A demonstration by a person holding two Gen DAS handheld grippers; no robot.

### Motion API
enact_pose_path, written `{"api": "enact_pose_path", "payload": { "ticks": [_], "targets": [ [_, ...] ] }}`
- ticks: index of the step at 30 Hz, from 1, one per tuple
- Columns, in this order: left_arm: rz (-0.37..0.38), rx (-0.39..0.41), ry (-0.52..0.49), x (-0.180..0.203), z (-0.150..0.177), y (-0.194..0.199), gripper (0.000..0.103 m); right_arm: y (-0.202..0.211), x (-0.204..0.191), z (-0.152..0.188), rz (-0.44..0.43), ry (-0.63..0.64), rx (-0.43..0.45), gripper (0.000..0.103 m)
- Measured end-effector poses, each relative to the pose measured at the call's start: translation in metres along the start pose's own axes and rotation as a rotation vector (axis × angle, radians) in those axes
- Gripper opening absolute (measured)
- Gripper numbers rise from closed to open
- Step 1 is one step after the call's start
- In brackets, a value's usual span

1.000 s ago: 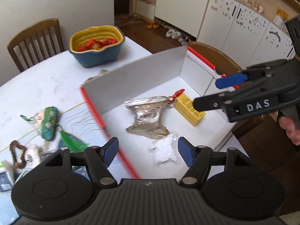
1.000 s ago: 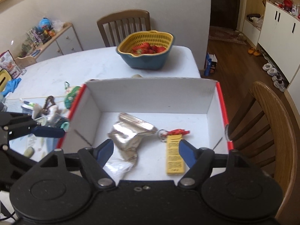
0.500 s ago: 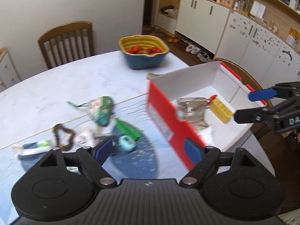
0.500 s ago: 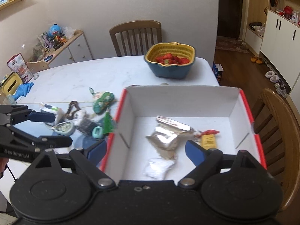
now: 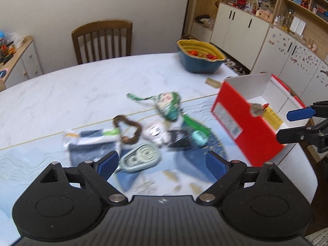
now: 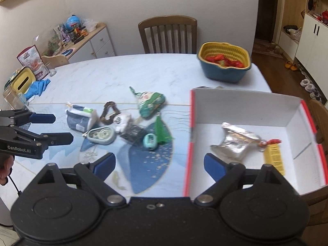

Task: Organize objects
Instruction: 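Withdraw both tools from the box back toward the table items, then grasp the black foil bag with the right tool while the left tool grasps the pale green eraser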

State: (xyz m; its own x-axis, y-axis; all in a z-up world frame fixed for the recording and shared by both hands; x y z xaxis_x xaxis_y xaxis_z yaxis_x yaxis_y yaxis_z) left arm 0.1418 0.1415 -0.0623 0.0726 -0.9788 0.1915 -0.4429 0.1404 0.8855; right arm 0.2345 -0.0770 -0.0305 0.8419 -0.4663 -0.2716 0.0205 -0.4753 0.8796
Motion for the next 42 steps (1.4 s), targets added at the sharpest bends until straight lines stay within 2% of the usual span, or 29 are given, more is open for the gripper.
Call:
{"api": "enact_pose_path", "payload": {
  "ticks": [6, 11, 21, 27, 38, 42],
  "targets": [
    [0.000, -0.024, -0.046, -0.023, 0.018, -0.012, 0.092, -0.024, -0.035, -0.007, -0.001, 0.008, -0.032, 0.093],
    [-0.029, -0.053, -0.088, -0.030, 0.034, -0.032, 0.092, -0.048, -0.055, -0.015, 0.014, 0.006, -0.064, 0.093],
    [-0.034, -0.102, -0.154, -0.018, 0.059, -0.072, 0.092, -0.099, -0.073, -0.038, 0.061, 0.030, -0.106, 0.089],
    [-0.023, -0.110, -0.161, -0.012, 0.061, -0.084, 0.092, -0.120, -0.066, -0.053, 0.081, -0.003, -0.130, 0.082],
    [-0.050, -0.095, -0.206, 0.003, 0.063, -0.099, 0.091, -0.158, -0.072, -0.074, 0.086, 0.051, -0.177, 0.059],
    [-0.043, -0.103, -0.216, 0.007, 0.064, -0.102, 0.073, -0.168, -0.073, -0.078, 0.093, 0.065, -0.190, 0.055]
  ]
}}
Point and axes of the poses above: each gripper's, at about its wrist camera, not at the fingertips, and y roughly against the way its jaws point, x to its right, z to its underside, the point moved 2 cm from there along -y, roughly the way its jaws point, and after that the axes turned 15 degrees about -x, right-handed, at the moved point
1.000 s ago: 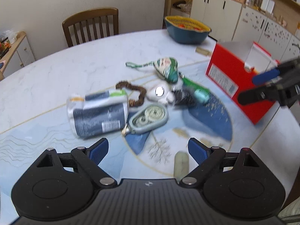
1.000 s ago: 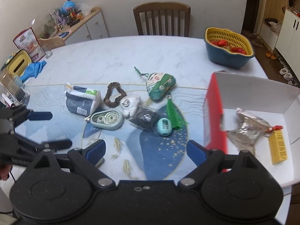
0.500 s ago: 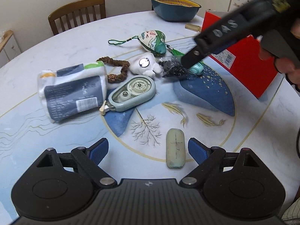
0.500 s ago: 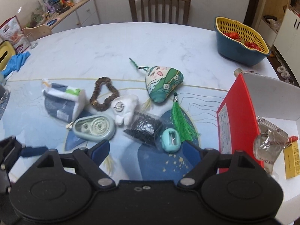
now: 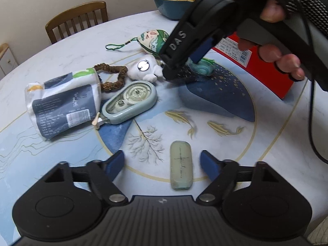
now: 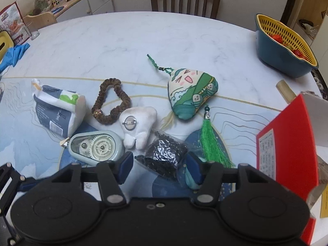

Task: Organize objects
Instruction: 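Grasp the black foil bag with the right tool while the left tool grasps the pale green eraser, then carry the black bag with the right tool while the left tool carries the eraser into the box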

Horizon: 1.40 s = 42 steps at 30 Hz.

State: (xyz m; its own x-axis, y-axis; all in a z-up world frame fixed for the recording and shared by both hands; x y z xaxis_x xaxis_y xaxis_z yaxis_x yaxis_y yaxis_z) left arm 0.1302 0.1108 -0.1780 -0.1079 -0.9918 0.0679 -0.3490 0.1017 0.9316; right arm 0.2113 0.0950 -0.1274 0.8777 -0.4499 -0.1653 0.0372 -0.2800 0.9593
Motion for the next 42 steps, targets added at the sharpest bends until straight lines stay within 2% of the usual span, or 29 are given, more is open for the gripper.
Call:
{"api": "enact_pose_path", "payload": {
  "ticks": [7, 12, 16, 22, 30, 42],
  "targets": [
    [0.014, 0.018, -0.014, 0.004, 0.000, -0.001, 0.054, -0.008, 0.001, -0.003, -0.011, 0.004, -0.010, 0.046],
    [0.031, 0.023, -0.030, 0.006, -0.001, 0.001, 0.033, -0.008, 0.003, -0.005, -0.014, -0.008, -0.002, 0.040],
    [0.053, 0.019, -0.041, 0.010, -0.001, 0.002, 0.022, -0.006, 0.004, -0.007, -0.019, -0.012, 0.003, 0.035],
    [0.065, 0.002, -0.013, 0.006, -0.002, 0.002, 0.021, -0.003, 0.007, -0.003, -0.024, -0.031, 0.018, 0.029],
    [0.059, -0.024, 0.047, -0.003, -0.001, 0.007, 0.021, 0.014, 0.011, 0.017, -0.064, -0.055, 0.038, 0.028],
    [0.037, 0.019, 0.108, -0.006, -0.014, 0.034, 0.021, 0.069, 0.022, 0.064, -0.144, -0.063, 0.103, 0.028]
  ]
}}
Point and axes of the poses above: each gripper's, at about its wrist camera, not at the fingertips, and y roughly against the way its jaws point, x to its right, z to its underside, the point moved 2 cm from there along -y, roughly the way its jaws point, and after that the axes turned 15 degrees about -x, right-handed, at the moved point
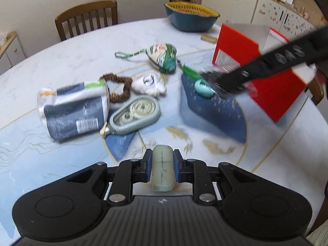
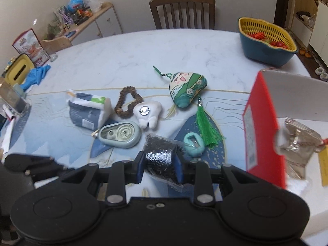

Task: Organize objects
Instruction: 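Carry the black bag with the right tool while the left tool carries the eraser into the box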

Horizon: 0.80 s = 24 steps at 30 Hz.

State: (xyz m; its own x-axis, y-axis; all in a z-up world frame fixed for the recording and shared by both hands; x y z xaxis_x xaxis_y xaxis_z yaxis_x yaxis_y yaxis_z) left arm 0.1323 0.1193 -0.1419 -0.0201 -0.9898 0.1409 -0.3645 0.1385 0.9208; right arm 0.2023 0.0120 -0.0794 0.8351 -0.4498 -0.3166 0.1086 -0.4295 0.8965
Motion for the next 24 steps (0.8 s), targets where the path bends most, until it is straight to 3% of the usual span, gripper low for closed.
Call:
{"api": "enact_pose_path", "payload": {
  "ticks": [9, 24],
  "targets": [
    [0.035, 0.047, 0.001, 0.020, -0.031, 0.034, 0.021, 0.064, 0.030, 0.019, -0.067, -0.023, 0.070, 0.028],
    [0.042, 0.073, -0.059, 0.102, -0.098, 0.045, 0.021, 0.111, 0.147, 0.042, 0.042, -0.095, 0.140, 0.029]
  ]
}}
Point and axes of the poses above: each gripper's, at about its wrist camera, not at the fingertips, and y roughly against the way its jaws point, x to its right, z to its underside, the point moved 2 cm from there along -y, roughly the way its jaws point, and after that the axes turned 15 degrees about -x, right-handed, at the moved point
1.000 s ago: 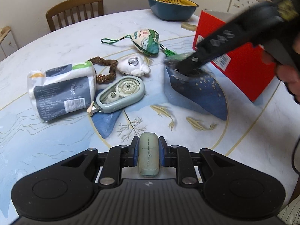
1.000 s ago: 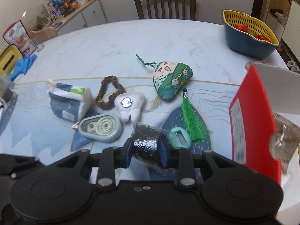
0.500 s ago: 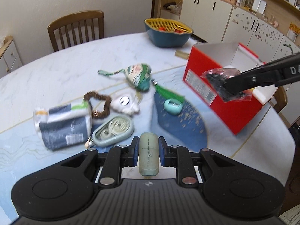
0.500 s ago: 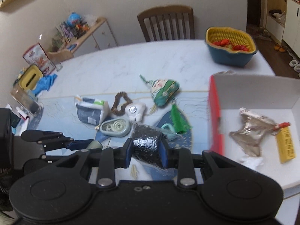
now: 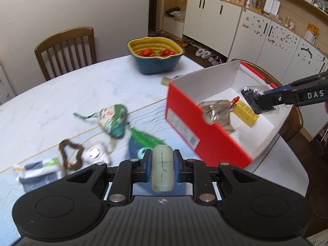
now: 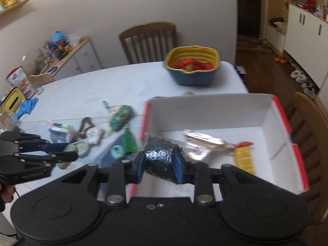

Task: Organize objects
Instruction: 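Carry the black bag with the right tool while the left tool carries the eraser into the box, then open both tools to drop the black bag and eraser into the box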

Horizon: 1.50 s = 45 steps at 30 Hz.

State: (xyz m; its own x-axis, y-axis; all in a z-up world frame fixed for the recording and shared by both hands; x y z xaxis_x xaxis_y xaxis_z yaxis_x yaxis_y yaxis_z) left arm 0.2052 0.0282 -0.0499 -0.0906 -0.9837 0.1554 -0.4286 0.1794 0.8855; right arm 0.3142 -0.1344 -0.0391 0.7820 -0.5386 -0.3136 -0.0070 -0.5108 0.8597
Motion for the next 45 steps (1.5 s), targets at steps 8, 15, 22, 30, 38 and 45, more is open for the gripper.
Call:
{"api": "enact_pose_path", "payload": {
  "ticks": [8, 15, 22, 30, 38, 45],
  "targets": [
    [0.018, -0.006, -0.030, 0.051, -0.040, -0.015, 0.021, -0.001, 0.066, 0.006, 0.050, -0.029, -0.008, 0.029],
    [0.041, -0.043, -0.051, 0.100, -0.066, -0.039, 0.021, -0.012, 0.108, 0.010, 0.075, -0.027, -0.042, 0.029],
    [0.050, -0.095, -0.075, 0.139, -0.090, -0.067, 0.021, -0.029, 0.125, 0.011, 0.067, 0.032, -0.108, 0.029],
    [0.051, -0.182, -0.092, 0.162, -0.111, -0.111, 0.021, -0.048, 0.131, 0.011, 0.064, 0.115, -0.188, 0.029],
    [0.060, -0.240, -0.118, 0.179, -0.125, -0.143, 0.021, -0.065, 0.130, 0.015, 0.065, 0.172, -0.249, 0.030],
    [0.051, -0.280, -0.143, 0.189, -0.137, -0.169, 0.021, -0.068, 0.132, 0.015, 0.053, 0.170, -0.257, 0.030]
  ]
}}
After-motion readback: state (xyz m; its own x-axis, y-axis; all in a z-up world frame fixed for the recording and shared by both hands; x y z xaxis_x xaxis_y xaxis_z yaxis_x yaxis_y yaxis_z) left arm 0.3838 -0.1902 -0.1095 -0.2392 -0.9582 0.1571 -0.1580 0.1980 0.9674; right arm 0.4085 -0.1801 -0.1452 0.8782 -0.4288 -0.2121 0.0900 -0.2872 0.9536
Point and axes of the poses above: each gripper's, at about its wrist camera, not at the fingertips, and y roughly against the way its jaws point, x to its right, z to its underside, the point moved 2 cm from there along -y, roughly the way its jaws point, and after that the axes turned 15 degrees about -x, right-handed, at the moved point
